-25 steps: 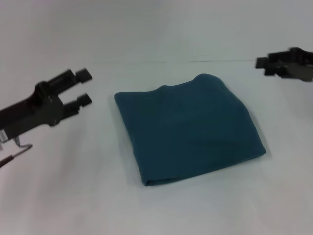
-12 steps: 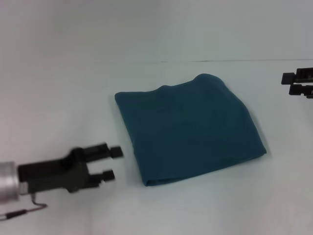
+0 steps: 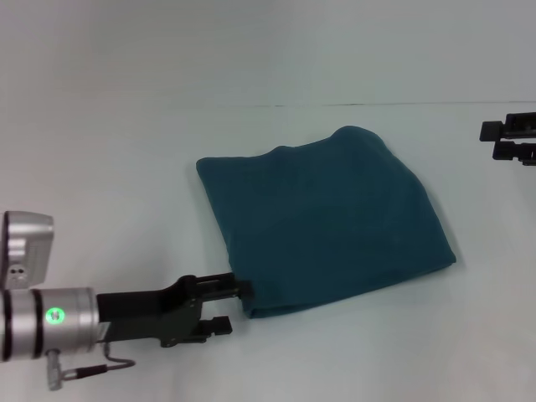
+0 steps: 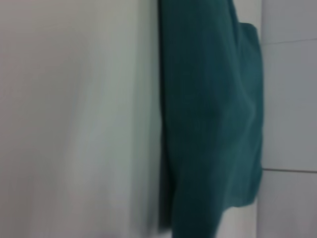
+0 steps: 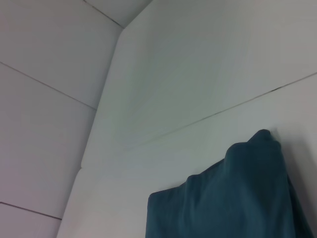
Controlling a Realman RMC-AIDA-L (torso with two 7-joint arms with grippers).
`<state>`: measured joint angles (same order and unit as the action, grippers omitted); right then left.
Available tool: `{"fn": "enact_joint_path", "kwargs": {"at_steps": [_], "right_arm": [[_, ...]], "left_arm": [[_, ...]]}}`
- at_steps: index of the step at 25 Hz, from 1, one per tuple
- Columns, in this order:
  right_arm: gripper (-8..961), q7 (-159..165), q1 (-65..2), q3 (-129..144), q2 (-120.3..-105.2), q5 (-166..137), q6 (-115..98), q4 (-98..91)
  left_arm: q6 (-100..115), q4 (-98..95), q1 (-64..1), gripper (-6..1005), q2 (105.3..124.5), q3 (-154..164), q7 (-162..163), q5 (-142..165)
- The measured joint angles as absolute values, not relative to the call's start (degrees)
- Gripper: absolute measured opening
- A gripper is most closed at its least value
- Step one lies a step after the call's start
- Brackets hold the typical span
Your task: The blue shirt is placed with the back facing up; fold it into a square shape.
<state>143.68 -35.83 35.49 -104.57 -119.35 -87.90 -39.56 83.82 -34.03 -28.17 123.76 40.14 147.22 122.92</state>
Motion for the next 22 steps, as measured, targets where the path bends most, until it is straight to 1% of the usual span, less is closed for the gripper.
{"fn": "enact_joint_path", "kwargs": {"at_steps": [11, 15, 22], "right_arm": [[566, 143.26, -35.33, 34.71, -104.93, -119.27, -87.84, -39.47], [566, 143.13, -35.33, 34.19, -104.94, -119.26, -87.78, -39.4], [567, 143.09, -35.33, 34.1, -104.94, -119.26, -87.59, -39.37]], "left_arm": [[76.2, -27.31, -33.25, 842, 123.92, 40.97, 145.48, 123.03], [75.42, -27.15, -33.7, 767, 123.92, 41.22, 145.08, 122.75], [75.95, -27.51, -32.56, 637, 124.02, 40.67, 144.47, 122.38]]}}
